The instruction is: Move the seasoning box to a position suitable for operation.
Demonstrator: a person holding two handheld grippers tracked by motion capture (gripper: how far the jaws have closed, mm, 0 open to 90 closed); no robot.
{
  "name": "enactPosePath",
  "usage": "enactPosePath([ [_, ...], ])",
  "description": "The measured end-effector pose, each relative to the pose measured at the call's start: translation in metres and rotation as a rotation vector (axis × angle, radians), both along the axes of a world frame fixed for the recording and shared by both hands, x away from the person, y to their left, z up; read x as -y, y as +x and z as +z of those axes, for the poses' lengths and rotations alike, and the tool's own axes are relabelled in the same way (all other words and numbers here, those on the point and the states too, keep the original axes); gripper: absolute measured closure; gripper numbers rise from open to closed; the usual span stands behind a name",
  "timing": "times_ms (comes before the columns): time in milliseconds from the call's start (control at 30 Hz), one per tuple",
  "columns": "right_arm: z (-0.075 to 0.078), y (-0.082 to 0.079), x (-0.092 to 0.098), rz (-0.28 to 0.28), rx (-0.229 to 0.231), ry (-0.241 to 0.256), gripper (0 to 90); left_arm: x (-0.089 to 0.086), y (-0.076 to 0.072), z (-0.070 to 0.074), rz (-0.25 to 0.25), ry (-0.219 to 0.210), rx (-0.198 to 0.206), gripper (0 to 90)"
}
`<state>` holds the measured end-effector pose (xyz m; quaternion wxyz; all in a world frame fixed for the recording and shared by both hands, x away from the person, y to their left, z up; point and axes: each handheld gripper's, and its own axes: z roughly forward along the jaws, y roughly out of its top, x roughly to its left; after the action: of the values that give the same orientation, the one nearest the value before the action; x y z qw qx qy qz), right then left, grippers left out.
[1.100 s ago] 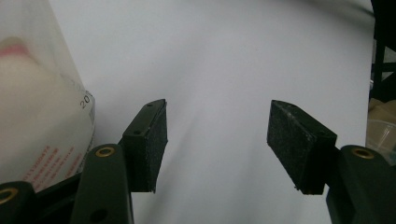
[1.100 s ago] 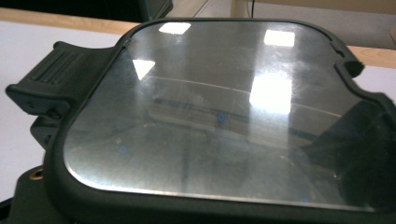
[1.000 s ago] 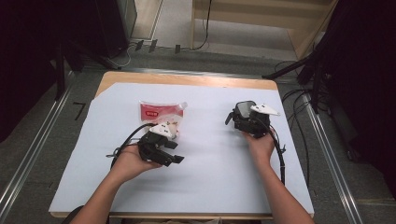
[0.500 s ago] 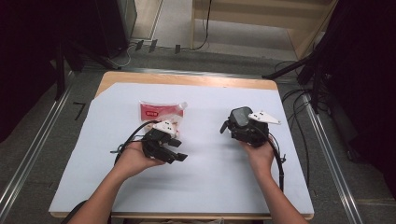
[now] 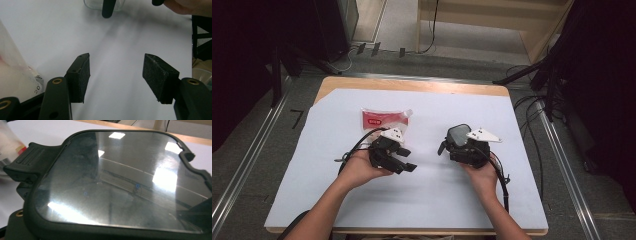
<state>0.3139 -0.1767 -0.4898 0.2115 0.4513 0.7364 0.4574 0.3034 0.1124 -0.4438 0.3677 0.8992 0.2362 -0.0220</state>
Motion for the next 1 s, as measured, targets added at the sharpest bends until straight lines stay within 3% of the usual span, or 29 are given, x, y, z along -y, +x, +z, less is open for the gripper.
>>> enactPosePath([
  [400,-0.014,-0.006,-0.031,0.076,-0.014,-0.018,15.1,0.0,0.0,0.0,0.006,-0.005,0.004,40.2],
  [533,-0.02,-0.005,-0.035,0.08,-0.012,-0.028,15.1,0.0,0.0,-0.001,0.0,0.003,0.005,40.1],
  [600,-0.023,-0.007,-0.035,0.086,0.022,-0.041,15.0,0.0,0.001,0.0,-0.003,0.004,0.005,40.1],
  [733,-0.024,-0.009,-0.036,0.082,0.032,-0.043,14.8,-0.001,0.001,0.0,0.0,0.012,0.005,40.1],
  [1000,-0.022,-0.009,-0.034,0.098,0.012,-0.038,12.5,-0.001,0.002,-0.001,0.004,-0.004,0.004,40.0],
])
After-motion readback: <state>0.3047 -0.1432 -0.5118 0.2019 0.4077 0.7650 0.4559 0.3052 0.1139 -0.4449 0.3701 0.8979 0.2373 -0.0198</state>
